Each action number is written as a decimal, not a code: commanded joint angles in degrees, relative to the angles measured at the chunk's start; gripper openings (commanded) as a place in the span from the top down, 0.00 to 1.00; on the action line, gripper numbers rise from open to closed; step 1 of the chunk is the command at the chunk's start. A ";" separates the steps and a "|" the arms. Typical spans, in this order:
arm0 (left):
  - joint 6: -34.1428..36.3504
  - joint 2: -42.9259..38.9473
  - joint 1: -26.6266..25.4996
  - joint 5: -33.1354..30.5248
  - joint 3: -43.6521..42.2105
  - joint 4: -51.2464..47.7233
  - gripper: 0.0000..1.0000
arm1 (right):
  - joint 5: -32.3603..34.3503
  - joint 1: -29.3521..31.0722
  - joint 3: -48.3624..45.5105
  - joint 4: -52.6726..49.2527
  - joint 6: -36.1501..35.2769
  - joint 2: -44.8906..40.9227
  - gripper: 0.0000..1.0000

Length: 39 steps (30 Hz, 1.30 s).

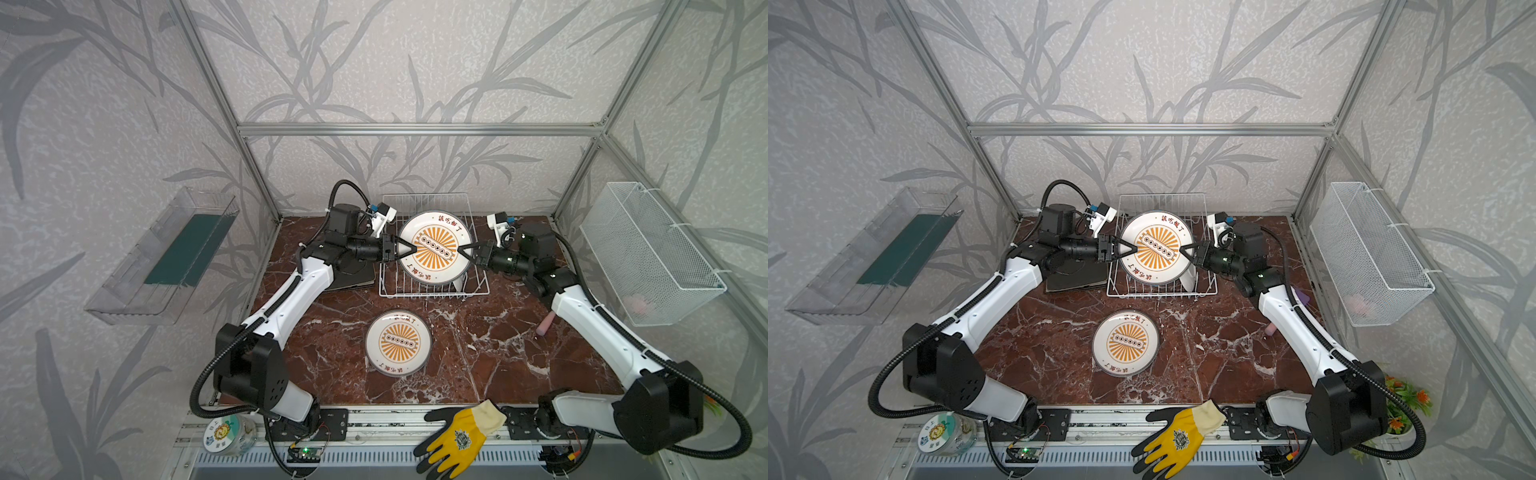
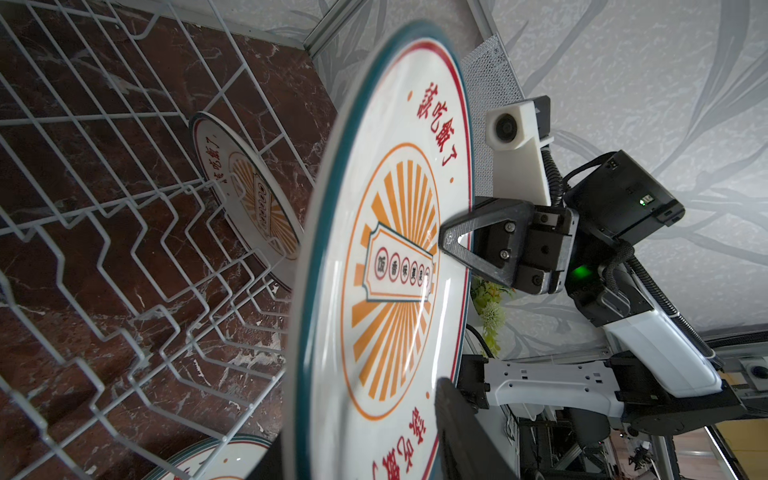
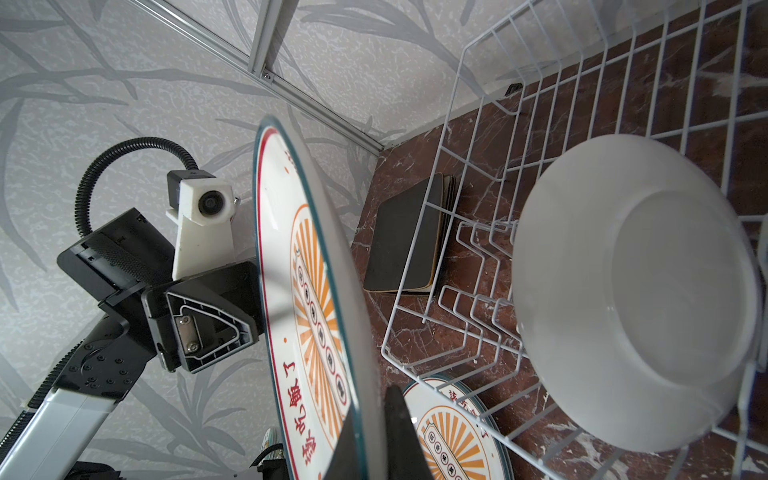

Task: Unload the plates from the dish rack
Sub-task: 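Hold the patterned plate above the rack while the right gripper grasps its rim, then lower the plate toward the stack with the left gripper while the right gripper withdraws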

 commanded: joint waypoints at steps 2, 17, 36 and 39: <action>-1.16 0.15 -0.42 1.50 1.88 2.25 0.64 | -2.08 0.27 0.94 3.24 -1.49 -0.30 1.00; -3.60 -0.37 -0.59 -2.66 0.83 4.15 1.00 | -2.48 0.32 0.72 3.43 -0.88 0.01 0.98; 2.15 -7.15 -0.24 -9.58 7.35 -14.51 1.00 | 2.11 0.27 2.86 -9.59 -11.76 -4.96 0.11; 2.92 -9.22 -0.07 -11.24 6.77 -18.53 1.00 | 4.11 0.28 2.81 -13.71 -15.90 -7.50 0.01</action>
